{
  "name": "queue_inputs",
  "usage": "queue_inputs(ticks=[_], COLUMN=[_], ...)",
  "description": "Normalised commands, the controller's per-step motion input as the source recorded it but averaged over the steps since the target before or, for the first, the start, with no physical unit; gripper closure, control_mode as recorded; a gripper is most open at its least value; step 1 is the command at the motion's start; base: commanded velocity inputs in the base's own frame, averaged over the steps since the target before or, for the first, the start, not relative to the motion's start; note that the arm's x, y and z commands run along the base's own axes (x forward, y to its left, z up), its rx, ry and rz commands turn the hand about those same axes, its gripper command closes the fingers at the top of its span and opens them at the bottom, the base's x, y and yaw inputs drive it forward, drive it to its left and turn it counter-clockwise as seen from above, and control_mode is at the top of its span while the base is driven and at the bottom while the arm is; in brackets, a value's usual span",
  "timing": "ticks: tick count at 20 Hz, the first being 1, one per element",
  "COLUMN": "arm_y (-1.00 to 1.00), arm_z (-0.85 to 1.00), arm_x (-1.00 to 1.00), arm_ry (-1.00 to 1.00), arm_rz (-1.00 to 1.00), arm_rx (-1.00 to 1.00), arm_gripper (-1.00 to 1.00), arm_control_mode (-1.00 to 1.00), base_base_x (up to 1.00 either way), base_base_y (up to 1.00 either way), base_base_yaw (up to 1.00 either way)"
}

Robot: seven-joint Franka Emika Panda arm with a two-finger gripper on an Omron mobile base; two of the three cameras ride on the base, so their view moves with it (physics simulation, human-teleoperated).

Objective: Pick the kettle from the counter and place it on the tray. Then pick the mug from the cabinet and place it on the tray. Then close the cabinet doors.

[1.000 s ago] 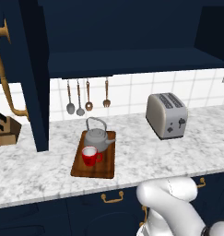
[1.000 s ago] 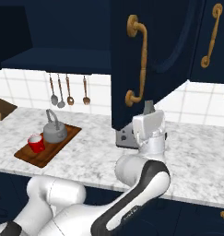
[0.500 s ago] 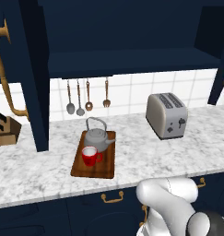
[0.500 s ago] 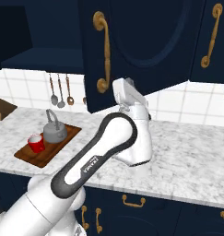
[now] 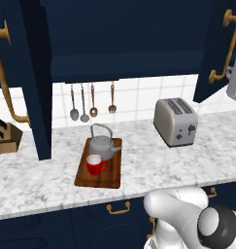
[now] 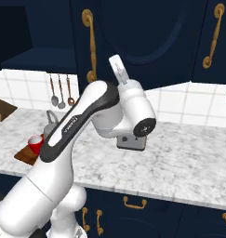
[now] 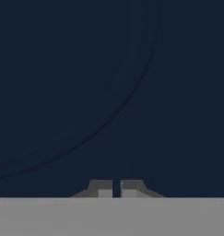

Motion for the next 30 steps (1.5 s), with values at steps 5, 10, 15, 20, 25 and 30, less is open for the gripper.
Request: queue_inputs(ticks=[5,10,15,20,25,30], arm_y=[0.99,1.0,0.71,0.6,0.68,0.5], arm_z=[-0.33,-0.24,0.0,-0.06,-0.07,0.0], arm_x=[0.59,0.7,0.69,0.64,0.63,0.78], arm_ry=[0.0,0.0,0.02,0.0,0.0,0.0], arm_rz=[0.0,-0.02,-0.04,-0.04,-0.05,-0.09], arm_rx=[-0.05,-0.02,0.01,0.0,0.0,0.03], arm_gripper=[1.0,1.0,1.0,1.0,1.0,1.0], arm_control_mode=[-1.0,-1.0,-1.0,-1.0,-1.0,-1.0], base_base_x=[0.0,0.0,0.0,0.0,0.0,0.0], base_base_y=[0.0,0.0,0.0,0.0,0.0,0.0], base_base_yaw=[0.0,0.0,0.0,0.0,0.0,0.0])
